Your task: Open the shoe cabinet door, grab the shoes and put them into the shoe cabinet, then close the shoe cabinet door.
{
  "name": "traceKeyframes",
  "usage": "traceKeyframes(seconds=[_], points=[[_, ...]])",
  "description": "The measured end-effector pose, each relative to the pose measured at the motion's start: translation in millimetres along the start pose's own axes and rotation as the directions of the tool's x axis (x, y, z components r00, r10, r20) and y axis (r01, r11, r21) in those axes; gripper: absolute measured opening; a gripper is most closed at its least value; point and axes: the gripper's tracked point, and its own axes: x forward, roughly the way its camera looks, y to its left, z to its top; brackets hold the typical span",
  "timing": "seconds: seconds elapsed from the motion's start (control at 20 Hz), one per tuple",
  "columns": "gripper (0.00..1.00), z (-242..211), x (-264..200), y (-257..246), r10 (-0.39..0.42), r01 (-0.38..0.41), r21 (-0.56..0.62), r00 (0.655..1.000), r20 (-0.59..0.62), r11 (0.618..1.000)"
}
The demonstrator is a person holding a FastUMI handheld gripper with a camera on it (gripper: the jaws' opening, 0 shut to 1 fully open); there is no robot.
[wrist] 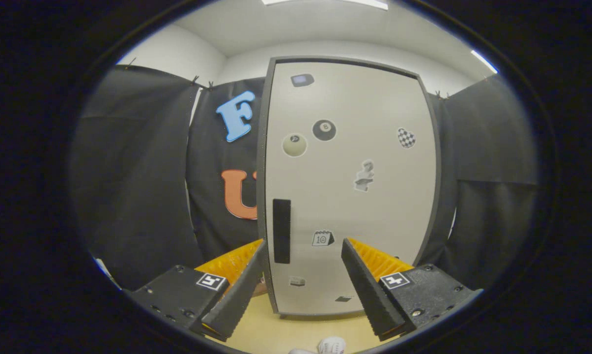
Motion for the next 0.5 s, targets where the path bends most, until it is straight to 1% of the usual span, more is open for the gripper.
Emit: traceKeyframes(seconds=[0.2,0.5], points=[[0.99,-12.8,41.6,23.7,0.034,-0.034,-0.006,0.999,-0.026,0.999],[0.99,-17.0,91.5,29.7,0.014,-0.015,-0.015,0.999,-0.04,1.0]])
